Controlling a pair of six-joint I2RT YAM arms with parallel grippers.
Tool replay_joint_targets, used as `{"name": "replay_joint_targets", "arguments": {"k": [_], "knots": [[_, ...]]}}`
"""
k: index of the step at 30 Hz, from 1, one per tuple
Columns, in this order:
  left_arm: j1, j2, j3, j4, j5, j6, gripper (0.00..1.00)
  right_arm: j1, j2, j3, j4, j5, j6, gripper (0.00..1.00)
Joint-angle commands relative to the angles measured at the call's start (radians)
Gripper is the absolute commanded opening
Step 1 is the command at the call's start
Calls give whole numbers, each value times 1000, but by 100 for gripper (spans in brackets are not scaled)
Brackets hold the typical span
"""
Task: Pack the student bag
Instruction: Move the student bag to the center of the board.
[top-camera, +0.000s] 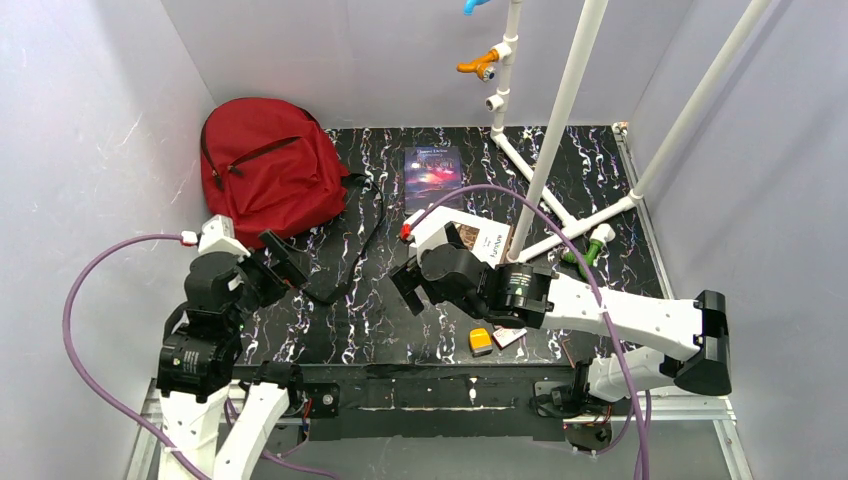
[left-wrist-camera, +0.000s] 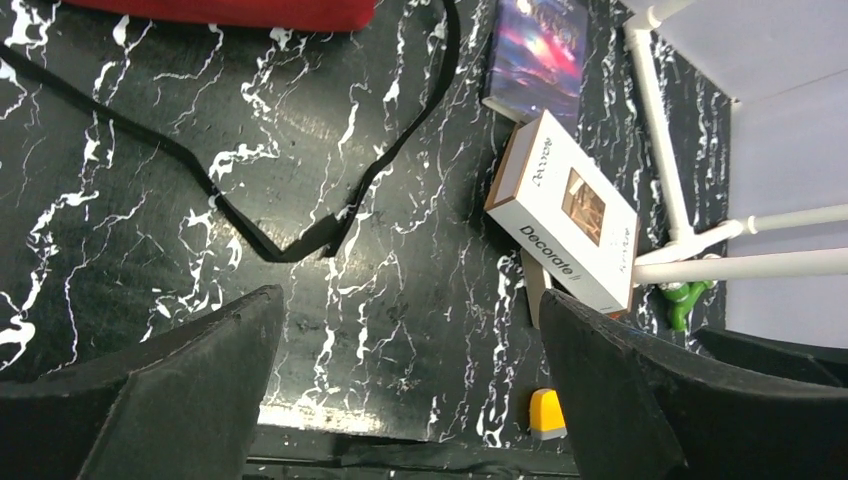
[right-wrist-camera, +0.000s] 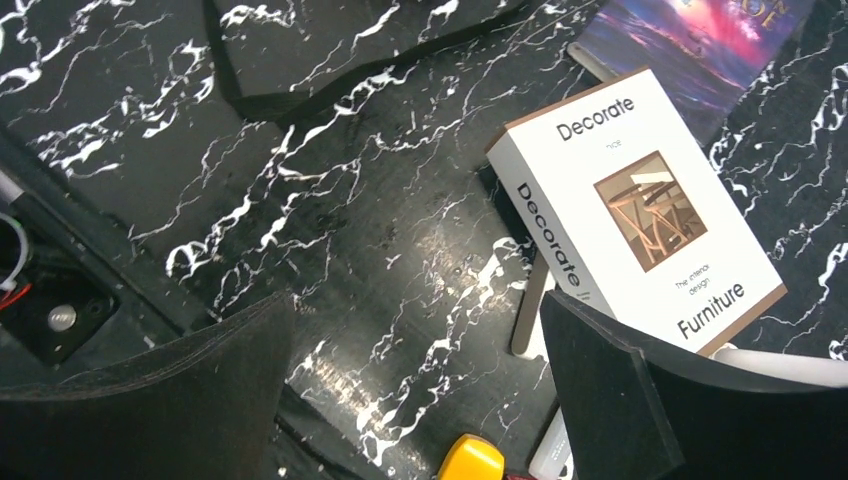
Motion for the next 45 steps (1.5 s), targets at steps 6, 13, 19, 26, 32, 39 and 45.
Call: {"name": "replay_joint_targets", "arguments": {"k": [6, 13, 19, 26, 32, 39, 45], "knots": [[6, 185, -84, -32, -8, 68, 99, -3, 63, -35, 166, 19, -6, 100], [6, 576, 34, 60, -111, 162, 99, -9, 88, -68, 166, 11, -3, 100], [7, 968, 324, 106, -123, 279, 99, -52, 39, -119, 194, -20, 10, 100], [5, 1343, 740, 53, -100, 423, 99, -75, -18, -152, 185, -29, 12, 100], [-18, 1573, 837, 18, -163, 473, 99, -120, -18, -141, 161, -83, 13, 100], [-66, 1488, 678, 1, -217, 402, 35, -144, -6, -139, 166, -88, 18, 100], [-86, 1224, 278, 91, -88, 268, 0, -171, 38, -137, 202, -157, 44, 100]]}}
